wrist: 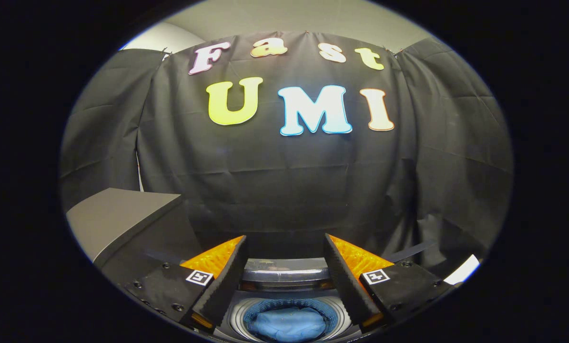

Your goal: Put the clothes into the washing machine and then close the washing machine lid.

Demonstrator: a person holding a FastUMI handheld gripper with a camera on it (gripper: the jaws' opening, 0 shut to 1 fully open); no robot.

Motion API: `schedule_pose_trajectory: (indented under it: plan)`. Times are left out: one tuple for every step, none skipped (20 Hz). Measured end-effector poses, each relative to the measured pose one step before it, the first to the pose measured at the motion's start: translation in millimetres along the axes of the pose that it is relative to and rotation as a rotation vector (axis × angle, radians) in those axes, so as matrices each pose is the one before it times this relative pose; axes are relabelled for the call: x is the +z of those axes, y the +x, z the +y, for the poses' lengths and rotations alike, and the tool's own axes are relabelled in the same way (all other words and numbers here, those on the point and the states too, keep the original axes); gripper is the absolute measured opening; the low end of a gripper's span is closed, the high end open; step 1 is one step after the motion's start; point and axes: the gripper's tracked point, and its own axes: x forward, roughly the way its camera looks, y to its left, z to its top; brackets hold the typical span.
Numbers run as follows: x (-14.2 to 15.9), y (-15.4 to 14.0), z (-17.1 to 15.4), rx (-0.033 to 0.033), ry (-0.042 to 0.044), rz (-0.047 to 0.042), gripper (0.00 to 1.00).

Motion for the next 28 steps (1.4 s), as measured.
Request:
schedule_pose_trajectory:
  plan:
    - [-1.54, -2.38, 0.26, -0.00183, 0.00144, -0.00431, 0.98]
    - [-2.81, -3.78, -0.18, 0.00017, -0.00027, -0.00477, 0.98]
    - [-2.78, -3.29, -0.13, 0.00148, -0.00014, -0.0055, 0.98]
    - [-3.1, -3.72, 0.21, 0.00245, 0.00059, -0.00398, 0.98]
    - [-4.11, -3.63, -0.06, 0.00211, 0.00086, -0.00027, 0.98]
    - [-4.73, -4.76, -0.74, -0.0011, -0.00094, 0.00308, 0.98]
    - [-6.2, -5.19, -1.08, -0.00196, 0.00183, 0.00614, 0.98]
    - [-8.41, -4.67, -2.08, -0.00644, 0.00267, 0.01667, 0.98]
    - [-9.48, -7.75, -0.89, -0.00324, 0.00284, 0.00958, 0.97]
    - [-9.67, -8.6, -0.34, -0.00149, 0.00162, 0.00785, 0.97]
    - [-9.37, -8.85, -1.28, -0.00624, 0.00421, 0.00555, 0.97]
    - [-9.14, -10.48, 1.65, 0.00301, 0.01463, 0.00021, 0.97]
    - [-8.96, -10.17, 2.29, 0.00749, 0.01943, -0.0002, 0.97]
    - [-9.08, -11.86, 2.51, 0.00373, 0.01372, -0.00174, 0.97]
    - [-8.42, -11.24, 2.63, 0.00504, 0.00779, 0.00052, 0.97]
    - [-7.82, -13.24, 2.3, 0.00579, -0.00083, -0.00213, 0.97]
    - [-4.2, -14.31, 2.75, 0.00402, -0.00562, -0.00994, 0.97]
    - [-1.2, -16.19, 2.97, 0.01103, -0.00642, -0.01223, 0.96]
    - [0.44, -16.0, 4.04, 0.01094, -0.00641, -0.01237, 0.96]
    - [2.3, -18.45, 3.85, 0.01377, -0.00548, -0.01499, 0.96]
    - [3.25, -18.09, 2.51, 0.01161, -0.00471, -0.01316, 0.96]
    - [5.68, -20.42, 4.39, 0.01348, -0.00497, -0.02066, 0.96]
    - [6.52, -20.28, 2.38, 0.00314, -0.00967, -0.01766, 0.96]
    - [5.49, -20.11, 0.77, 0.00276, -0.00991, -0.01765, 0.96]
    - [7.12, -19.81, -2.0, -0.01217, -0.00648, -0.01852, 0.96]
    - [7.62, -19.24, -2.5, -0.01199, 0.00561, -0.02075, 0.96]
    - [8.14, -19.68, -4.77, -0.01539, 0.00421, -0.01427, 0.96]
    - [6.06, -16.43, -1.74, -0.01022, -0.01197, -0.01492, 0.96]
